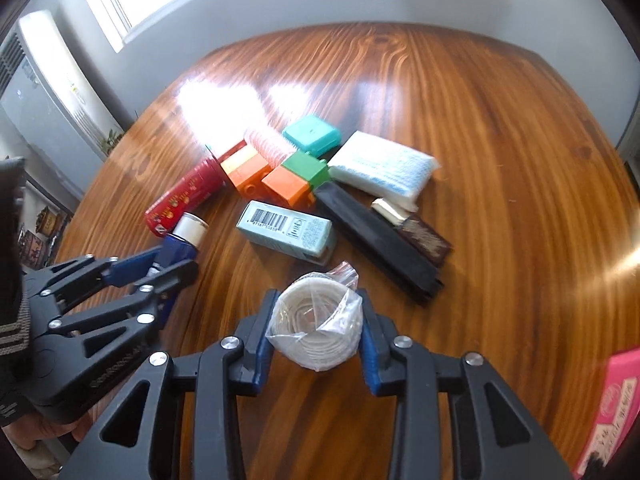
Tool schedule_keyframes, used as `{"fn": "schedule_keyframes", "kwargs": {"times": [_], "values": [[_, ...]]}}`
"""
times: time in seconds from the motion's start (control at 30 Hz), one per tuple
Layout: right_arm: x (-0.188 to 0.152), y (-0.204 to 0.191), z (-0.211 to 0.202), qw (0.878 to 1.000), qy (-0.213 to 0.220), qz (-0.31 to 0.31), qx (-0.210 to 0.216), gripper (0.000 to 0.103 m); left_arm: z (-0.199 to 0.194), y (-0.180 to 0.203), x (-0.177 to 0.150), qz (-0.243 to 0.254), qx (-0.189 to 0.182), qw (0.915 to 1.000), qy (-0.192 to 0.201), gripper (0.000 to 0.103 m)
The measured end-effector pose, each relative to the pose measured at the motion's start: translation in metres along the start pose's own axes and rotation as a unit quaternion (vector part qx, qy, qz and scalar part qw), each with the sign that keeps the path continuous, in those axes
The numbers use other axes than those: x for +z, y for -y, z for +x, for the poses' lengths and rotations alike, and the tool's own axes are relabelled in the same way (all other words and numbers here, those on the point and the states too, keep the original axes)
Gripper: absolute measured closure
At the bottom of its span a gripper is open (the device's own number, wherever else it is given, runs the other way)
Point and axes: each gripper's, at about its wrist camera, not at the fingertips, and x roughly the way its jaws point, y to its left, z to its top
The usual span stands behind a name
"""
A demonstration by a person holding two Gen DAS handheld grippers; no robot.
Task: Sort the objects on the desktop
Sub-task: 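Grasp the blue KOSE bottle with the left tool while the right tool grasps the tape roll, then carry the blue bottle and tape roll over the pink box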
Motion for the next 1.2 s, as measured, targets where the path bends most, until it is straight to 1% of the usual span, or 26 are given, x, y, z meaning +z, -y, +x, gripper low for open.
{"fn": "schedule_keyframes", "kwargs": {"times": [0.07,0.2,0.3,0.4,0.47,0.63,0.8,0.93,1.07,1.2], "values": [[-0.006,0.008,-0.013,1.000,0.008,0.010,-0.003,0.063,-0.005,0.015,0.000,0.007,-0.007,0.9999,0.003,0.071],[-0.023,0.036,-0.050,0.999,0.028,0.035,-0.008,0.063,-0.014,0.047,0.002,0.026,-0.024,0.9993,0.012,0.071],[-0.033,0.055,-0.066,0.998,0.026,0.055,-0.015,0.063,-0.025,0.069,-0.003,0.028,-0.037,0.9987,0.021,0.071],[-0.044,0.072,-0.088,0.998,0.026,0.054,-0.022,0.063,-0.041,0.092,-0.008,0.029,-0.049,0.9978,0.035,0.071],[-0.051,0.077,-0.103,0.998,0.033,0.046,-0.022,0.063,-0.049,0.101,-0.012,0.029,-0.048,0.9975,0.042,0.071],[-0.060,0.094,-0.129,0.998,0.050,0.032,-0.020,0.063,-0.068,0.115,-0.018,0.004,-0.033,0.9976,0.061,0.071],[-0.076,0.119,-0.147,0.998,0.053,0.026,-0.013,0.063,-0.081,0.144,-0.026,-0.005,-0.029,0.9970,0.072,0.071],[-0.088,0.138,-0.160,0.998,0.057,0.026,-0.011,0.063,-0.087,0.170,-0.030,0.002,-0.029,0.9967,0.075,0.071],[-0.095,0.161,-0.173,0.997,0.069,0.041,-0.017,0.063,-0.093,0.192,-0.025,0.014,-0.031,0.9956,0.088,0.071],[-0.105,0.188,-0.187,0.994,0.083,0.070,-0.032,0.063,-0.091,0.220,-0.016,0.034,-0.046,0.9947,0.086,0.071]]}}
